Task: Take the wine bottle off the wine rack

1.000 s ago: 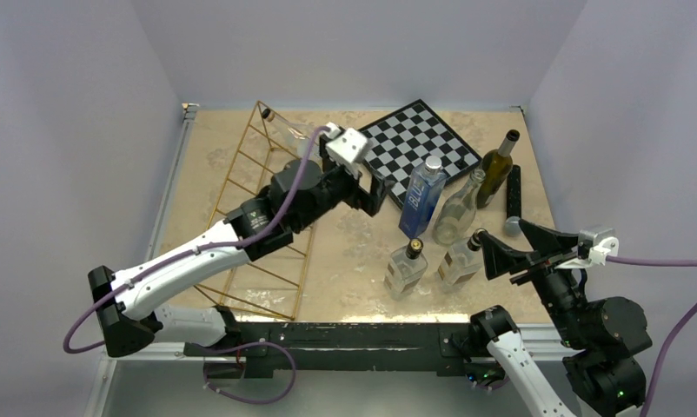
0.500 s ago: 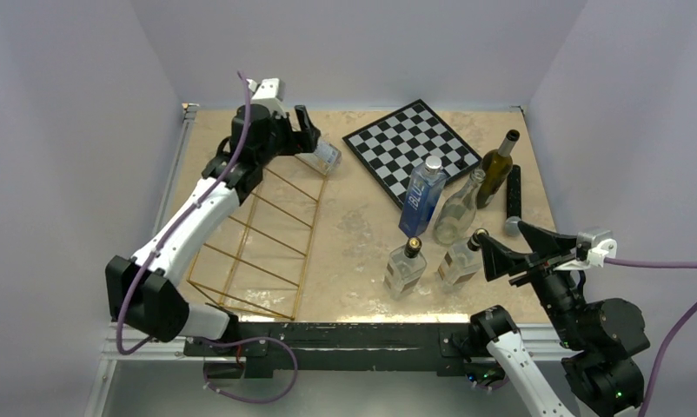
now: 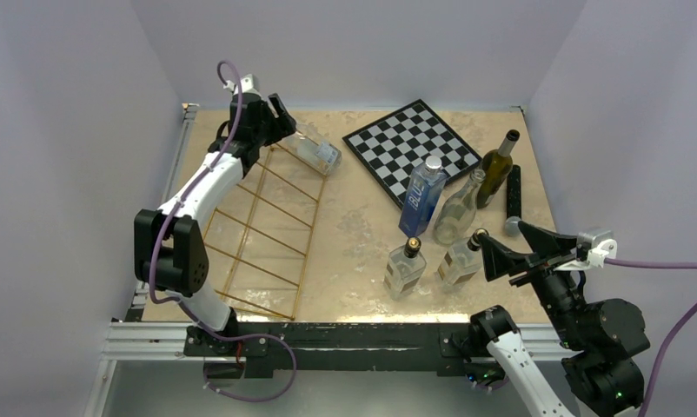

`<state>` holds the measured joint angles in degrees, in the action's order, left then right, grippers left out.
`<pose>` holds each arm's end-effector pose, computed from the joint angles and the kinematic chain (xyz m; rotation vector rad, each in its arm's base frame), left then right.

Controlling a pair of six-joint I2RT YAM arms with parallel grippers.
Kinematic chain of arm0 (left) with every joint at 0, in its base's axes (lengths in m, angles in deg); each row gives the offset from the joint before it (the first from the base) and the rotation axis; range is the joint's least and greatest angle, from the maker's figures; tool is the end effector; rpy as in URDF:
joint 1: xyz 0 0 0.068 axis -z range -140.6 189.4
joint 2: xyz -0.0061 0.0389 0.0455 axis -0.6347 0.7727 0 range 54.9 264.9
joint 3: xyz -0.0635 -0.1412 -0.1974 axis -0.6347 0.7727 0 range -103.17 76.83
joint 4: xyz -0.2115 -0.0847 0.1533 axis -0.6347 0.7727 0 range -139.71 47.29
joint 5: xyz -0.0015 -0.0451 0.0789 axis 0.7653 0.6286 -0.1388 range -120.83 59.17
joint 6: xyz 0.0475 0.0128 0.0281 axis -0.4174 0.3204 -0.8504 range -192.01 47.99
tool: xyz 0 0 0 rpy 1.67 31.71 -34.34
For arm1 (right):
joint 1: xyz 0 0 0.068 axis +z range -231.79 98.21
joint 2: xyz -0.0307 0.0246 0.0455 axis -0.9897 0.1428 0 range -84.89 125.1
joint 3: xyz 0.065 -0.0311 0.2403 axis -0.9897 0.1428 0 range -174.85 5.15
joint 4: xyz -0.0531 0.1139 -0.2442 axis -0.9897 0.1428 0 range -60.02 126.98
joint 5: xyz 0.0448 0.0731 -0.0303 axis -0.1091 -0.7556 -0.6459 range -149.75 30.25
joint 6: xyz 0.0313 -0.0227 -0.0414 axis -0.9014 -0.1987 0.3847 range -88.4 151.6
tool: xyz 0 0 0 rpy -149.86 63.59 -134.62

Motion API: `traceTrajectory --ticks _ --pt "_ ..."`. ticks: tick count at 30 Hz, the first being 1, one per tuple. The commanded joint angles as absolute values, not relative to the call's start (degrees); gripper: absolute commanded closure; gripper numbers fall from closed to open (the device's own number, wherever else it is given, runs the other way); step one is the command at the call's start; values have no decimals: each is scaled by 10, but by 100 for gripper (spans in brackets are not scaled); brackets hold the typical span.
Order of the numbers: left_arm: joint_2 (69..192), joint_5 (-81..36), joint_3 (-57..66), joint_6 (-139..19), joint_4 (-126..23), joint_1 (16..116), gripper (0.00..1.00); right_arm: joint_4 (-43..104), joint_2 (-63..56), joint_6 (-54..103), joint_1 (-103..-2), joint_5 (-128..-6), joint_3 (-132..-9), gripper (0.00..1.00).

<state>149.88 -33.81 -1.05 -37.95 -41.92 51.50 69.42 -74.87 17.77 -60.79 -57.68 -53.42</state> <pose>0.4004 -0.0837 0.2873 -0.4207 1.9910 -0.4606 0.0201 0.0063 0.4074 -0.0591 1.4277 0.4769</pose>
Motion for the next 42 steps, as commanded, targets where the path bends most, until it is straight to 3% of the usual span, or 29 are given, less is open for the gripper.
traceTrajectory --ticks 1,16,42 --pt "1507 -397 -31 -358 -469 514 27 681 -751 189 -606 -568 -538 1" --pt "1569 -410 -59 -329 -479 503 34 678 -746 191 -605 -560 -534 1" --pt "1597 -407 -19 -317 -613 503 37 664 -716 195 -606 -564 -539 1"
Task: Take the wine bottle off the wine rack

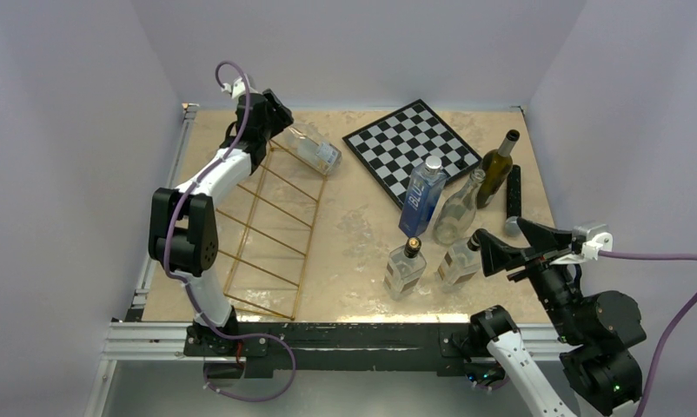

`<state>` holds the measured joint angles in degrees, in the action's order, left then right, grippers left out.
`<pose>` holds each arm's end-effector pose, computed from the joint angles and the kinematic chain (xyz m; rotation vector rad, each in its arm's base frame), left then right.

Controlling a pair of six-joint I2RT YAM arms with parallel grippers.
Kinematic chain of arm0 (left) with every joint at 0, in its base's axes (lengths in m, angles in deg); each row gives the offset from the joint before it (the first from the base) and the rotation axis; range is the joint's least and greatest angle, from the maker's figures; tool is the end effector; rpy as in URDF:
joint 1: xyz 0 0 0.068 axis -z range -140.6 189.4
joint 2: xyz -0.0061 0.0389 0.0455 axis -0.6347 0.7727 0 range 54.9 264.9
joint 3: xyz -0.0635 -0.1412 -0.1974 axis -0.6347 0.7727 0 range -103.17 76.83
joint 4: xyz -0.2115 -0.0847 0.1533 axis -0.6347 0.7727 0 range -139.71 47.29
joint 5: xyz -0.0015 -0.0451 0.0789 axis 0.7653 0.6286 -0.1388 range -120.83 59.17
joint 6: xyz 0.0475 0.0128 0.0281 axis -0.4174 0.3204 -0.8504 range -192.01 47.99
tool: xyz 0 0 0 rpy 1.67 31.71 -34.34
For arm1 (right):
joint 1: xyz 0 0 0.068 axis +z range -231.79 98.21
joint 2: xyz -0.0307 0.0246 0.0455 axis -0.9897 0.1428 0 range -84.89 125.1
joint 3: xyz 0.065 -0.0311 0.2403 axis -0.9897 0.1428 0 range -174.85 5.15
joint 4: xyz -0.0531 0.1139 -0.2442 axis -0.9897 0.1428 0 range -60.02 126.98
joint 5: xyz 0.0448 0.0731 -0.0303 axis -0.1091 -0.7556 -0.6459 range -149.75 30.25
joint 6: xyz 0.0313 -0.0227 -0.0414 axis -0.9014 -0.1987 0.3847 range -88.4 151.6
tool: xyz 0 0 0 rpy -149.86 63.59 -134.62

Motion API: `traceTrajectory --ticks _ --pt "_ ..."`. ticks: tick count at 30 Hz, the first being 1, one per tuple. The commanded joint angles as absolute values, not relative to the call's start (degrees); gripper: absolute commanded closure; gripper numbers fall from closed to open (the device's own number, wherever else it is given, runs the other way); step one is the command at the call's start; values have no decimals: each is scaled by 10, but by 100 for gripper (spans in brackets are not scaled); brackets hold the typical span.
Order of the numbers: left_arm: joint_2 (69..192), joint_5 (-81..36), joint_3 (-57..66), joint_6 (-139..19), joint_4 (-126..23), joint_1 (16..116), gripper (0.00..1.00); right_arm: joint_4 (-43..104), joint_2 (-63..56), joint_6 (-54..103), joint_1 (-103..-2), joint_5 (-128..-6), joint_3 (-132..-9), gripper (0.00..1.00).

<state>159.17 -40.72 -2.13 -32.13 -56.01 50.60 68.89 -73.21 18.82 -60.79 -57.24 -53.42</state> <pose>0.4389 -0.0799 0.2540 -0.5897 1.8291 -0.4401 0.0281 0.0090 0.4082 -0.0674 1.4458 0.4530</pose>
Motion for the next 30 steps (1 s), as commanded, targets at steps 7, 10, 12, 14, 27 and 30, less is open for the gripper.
traceTrajectory --ticks 7,10,12,14,27,30 --pt "1594 -398 -15 -331 -628 503 60 661 -716 193 -605 -564 -535 1" --pt "1588 -391 -17 -340 -631 503 73 661 -718 192 -605 -564 -532 1" --pt "1582 -380 -18 -350 -637 503 83 659 -718 191 -606 -564 -530 1" --pt "1575 -367 -18 -357 -645 503 95 658 -718 190 -605 -564 -527 1" --pt "1527 -281 -54 -449 -638 527 100 652 -713 193 -605 -565 -526 1" --pt "1513 -279 -59 -485 -628 543 100 653 -713 196 -606 -563 -525 1"
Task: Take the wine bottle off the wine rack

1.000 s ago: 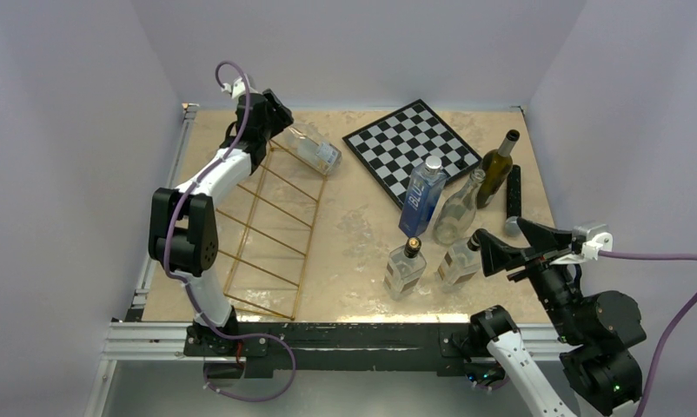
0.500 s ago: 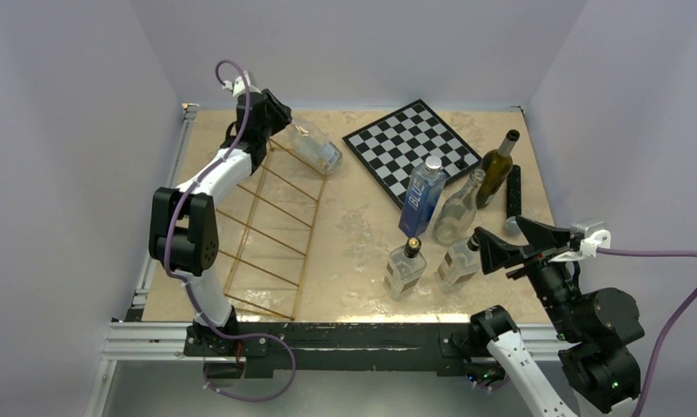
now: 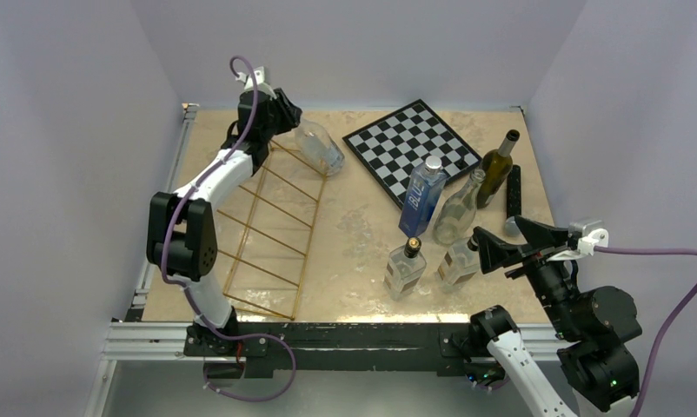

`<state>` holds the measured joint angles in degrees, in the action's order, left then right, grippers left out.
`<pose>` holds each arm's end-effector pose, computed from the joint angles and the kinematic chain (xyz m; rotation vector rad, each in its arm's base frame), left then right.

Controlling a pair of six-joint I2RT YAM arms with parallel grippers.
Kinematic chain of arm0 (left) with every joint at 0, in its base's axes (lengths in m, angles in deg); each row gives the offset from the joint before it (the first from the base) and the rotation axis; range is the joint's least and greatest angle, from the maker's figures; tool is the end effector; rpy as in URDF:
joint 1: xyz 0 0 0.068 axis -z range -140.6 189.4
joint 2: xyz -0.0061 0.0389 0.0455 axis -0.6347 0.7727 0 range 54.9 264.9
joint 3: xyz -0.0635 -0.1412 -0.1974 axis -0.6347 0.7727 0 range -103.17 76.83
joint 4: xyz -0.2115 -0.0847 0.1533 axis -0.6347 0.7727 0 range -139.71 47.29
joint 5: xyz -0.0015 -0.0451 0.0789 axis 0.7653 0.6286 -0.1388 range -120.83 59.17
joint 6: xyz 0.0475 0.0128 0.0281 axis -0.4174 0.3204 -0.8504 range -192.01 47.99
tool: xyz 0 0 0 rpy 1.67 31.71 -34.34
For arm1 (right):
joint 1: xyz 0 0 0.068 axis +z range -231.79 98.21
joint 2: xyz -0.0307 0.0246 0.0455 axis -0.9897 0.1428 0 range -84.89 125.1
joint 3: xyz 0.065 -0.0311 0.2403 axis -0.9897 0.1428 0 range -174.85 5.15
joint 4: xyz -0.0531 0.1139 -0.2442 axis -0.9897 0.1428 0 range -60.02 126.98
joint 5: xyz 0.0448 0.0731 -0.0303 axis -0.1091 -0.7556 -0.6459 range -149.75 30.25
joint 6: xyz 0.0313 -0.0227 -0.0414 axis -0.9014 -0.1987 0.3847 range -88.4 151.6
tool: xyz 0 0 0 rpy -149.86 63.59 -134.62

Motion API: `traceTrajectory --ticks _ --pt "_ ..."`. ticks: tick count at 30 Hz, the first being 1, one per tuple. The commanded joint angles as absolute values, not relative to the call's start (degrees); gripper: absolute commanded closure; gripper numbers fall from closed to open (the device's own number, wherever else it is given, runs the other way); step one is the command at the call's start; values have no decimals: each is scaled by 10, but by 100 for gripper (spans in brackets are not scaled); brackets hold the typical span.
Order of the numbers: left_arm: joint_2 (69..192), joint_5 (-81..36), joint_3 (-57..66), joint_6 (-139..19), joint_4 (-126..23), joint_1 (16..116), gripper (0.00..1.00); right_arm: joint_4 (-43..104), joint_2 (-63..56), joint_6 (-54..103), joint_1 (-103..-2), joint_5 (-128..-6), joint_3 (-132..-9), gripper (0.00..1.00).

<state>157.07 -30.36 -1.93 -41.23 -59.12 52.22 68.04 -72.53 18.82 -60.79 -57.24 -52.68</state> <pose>0.4315 -0.0984 0.2740 -0.2828 1.8275 -0.5437 0.0340 0.0113 0.4065 -0.0682 1.4557 0.4513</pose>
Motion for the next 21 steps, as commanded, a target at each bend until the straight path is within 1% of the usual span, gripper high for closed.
traceTrajectory --ticks 1,8,14,21 --pt "1508 -281 -59 -500 -626 550 100 653 -713 196 -605 -562 -524 1" --pt "1465 -288 -44 -567 -619 595 100 661 -717 201 -605 -555 -523 1" --pt "1424 -270 -9 -575 -618 623 100 665 -721 207 -606 -552 -522 1" --pt "1383 -255 4 -602 -576 663 100 667 -724 210 -605 -556 -520 1"
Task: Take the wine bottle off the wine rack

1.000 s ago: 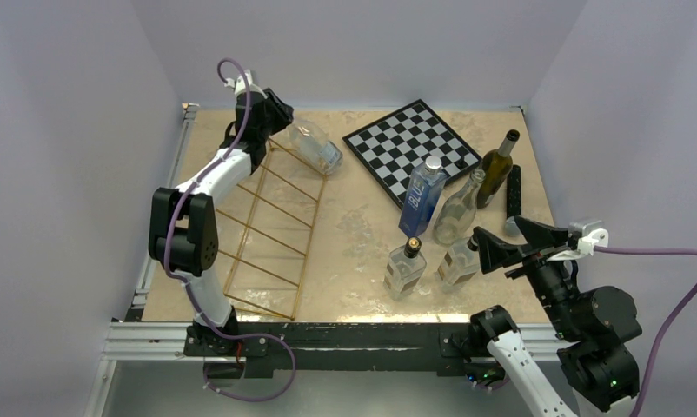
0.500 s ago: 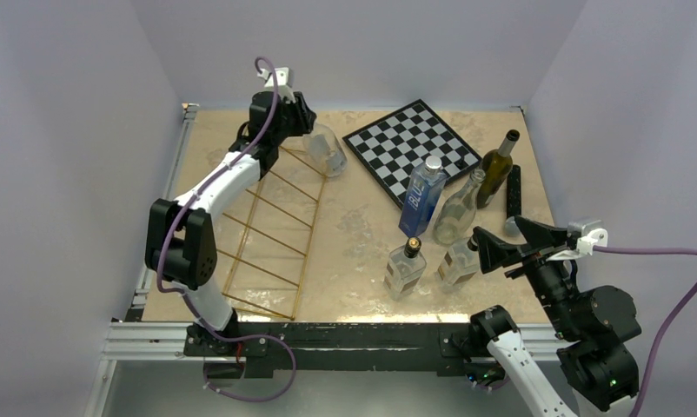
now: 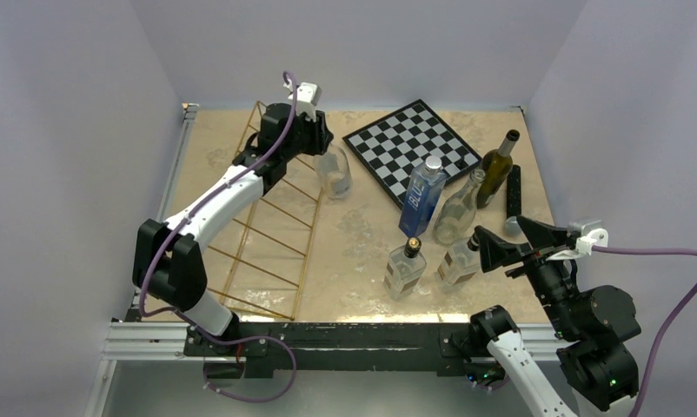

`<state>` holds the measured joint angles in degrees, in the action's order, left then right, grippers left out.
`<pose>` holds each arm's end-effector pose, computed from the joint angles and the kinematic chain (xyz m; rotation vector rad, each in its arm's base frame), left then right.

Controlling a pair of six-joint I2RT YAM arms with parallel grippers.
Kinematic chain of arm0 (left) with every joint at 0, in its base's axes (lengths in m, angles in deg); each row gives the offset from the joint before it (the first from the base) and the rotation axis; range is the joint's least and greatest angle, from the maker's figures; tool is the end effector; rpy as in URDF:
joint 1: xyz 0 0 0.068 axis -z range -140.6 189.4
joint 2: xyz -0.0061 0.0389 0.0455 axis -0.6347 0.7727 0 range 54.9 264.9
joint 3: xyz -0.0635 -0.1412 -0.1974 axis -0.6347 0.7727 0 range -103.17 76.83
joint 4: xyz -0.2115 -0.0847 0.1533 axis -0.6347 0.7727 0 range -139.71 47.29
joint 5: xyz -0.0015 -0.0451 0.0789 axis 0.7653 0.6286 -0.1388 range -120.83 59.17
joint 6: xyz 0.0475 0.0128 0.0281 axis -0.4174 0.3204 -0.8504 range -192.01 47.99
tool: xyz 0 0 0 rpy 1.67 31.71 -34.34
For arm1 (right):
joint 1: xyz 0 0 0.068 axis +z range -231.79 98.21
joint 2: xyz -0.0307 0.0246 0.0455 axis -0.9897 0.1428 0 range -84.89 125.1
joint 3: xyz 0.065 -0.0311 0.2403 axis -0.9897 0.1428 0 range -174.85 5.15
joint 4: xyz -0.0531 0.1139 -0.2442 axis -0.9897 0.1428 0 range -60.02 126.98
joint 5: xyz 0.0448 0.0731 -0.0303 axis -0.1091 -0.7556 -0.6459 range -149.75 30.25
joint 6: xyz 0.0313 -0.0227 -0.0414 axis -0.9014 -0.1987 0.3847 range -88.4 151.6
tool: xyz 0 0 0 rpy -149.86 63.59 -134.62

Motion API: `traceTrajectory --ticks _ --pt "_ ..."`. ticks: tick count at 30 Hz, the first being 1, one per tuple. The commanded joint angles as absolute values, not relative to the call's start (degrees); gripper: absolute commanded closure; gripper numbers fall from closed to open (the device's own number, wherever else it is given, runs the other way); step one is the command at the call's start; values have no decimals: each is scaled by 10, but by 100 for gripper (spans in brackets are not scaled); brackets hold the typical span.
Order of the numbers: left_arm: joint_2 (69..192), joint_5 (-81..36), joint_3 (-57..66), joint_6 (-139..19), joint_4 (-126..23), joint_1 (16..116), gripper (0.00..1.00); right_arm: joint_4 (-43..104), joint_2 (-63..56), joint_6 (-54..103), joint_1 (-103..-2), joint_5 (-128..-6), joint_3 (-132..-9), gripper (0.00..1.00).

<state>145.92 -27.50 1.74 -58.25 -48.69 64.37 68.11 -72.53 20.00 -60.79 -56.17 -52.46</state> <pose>0.3602 -0.1702 0.3082 0.2261 1.8854 -0.5184 0.0351 0.0109 0.4054 -0.0681 1.4589 0.4201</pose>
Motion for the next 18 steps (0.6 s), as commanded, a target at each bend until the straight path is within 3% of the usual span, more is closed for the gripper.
traceTrajectory --ticks 1,18 --pt "1376 -257 6 -608 -571 670 100 667 -724 210 -605 -557 -520 1" --pt "1287 -243 71 -600 -488 785 100 681 -738 209 -605 -560 -520 1"
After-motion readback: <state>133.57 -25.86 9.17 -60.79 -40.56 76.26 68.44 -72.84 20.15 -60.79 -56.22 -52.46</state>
